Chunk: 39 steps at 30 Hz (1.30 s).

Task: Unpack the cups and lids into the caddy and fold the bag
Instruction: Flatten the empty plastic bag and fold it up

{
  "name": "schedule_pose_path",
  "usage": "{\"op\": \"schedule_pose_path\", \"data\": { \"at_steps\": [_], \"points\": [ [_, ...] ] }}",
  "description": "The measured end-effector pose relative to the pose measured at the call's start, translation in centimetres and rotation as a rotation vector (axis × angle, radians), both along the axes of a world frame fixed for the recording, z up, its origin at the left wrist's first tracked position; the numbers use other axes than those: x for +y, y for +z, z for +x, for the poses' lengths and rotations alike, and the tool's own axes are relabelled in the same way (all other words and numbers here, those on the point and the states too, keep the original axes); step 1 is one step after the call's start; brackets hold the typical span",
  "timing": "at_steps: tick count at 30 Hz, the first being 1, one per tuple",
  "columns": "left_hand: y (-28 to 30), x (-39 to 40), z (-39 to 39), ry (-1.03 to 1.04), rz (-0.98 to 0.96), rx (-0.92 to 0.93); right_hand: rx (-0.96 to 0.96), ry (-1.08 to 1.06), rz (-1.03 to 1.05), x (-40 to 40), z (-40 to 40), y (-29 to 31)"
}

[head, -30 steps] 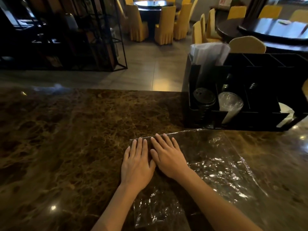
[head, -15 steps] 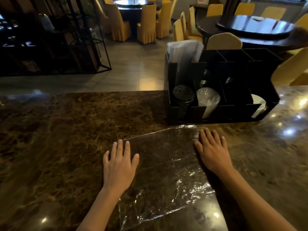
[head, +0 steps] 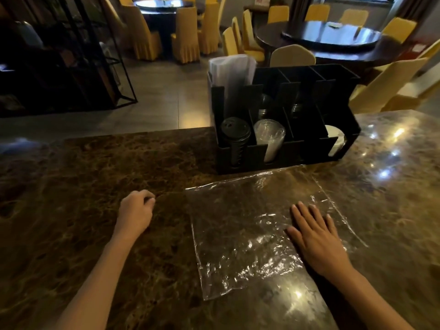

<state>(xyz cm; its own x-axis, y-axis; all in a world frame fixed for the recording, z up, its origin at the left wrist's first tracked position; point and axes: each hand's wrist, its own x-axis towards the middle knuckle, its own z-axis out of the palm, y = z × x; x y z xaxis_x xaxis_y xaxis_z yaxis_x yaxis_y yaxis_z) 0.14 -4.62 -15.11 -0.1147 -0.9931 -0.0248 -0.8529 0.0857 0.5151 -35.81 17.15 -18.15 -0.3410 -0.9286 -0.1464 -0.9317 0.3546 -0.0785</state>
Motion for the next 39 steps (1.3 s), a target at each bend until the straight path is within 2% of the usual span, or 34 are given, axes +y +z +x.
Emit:
{"op": "schedule_pose_path", "data": {
  "at_steps": [4, 6, 9, 15, 20, 26, 30, 32, 33, 36, 37, 39],
  "points": [
    [0.9, 0.9, -2.5, -0.026, 0.087, 0.139, 0.01, 0.09, 0.013, 0.7, 0.0, -0.2],
    [1.3, 1.7, -3.0, -0.064, 0.126, 0.119, 0.015, 0.155, 0.021, 1.2, 0.2, -0.4],
    [1.8, 2.7, -2.8, -0.136, 0.085, 0.005, 0.0, 0.25, -0.025, 1.8, 1.6, -0.5],
    [1.7, 4.2, -2.3, -0.207, 0.176, 0.041, -0.003, 0.502, -0.061, 0.0, 5.5, -1.0],
    [1.8, 4.2, -0.5, -0.101, 0.228, 0.11, -0.036, 0.712, -0.053, -2.8, 9.4, -1.2],
    [2.1, 3.5, 3.9, 0.076, 0.302, 0.022, -0.044, 0.958, -0.063, -7.1, 13.4, -0.6],
    [2.1, 3.1, 6.4, 0.139, 0.343, 0.167, -0.084, 1.076, -0.061, -10.1, 15.0, -0.1],
    [2.3, 2.9, 7.4, 0.174, 0.341, 0.298, -0.179, 1.012, -0.127, -11.3, 15.5, 0.6],
    [2.3, 2.8, 8.0, 0.204, 0.329, 0.359, -0.277, 0.9, -0.205, -11.7, 15.5, 1.0],
    [1.9, 2.6, 10.0, 0.257, 0.297, 0.484, -0.576, 0.33, -0.528, -12.6, 14.5, 2.3],
    [1.7, 2.6, 10.5, 0.26, 0.298, 0.522, -0.642, 0.135, -0.543, -12.9, 14.0, 2.7],
    [1.4, 2.6, 11.3, 0.275, 0.301, 0.627, -0.9, -0.166, -0.373, -13.7, 13.5, 3.3]
  ]
}}
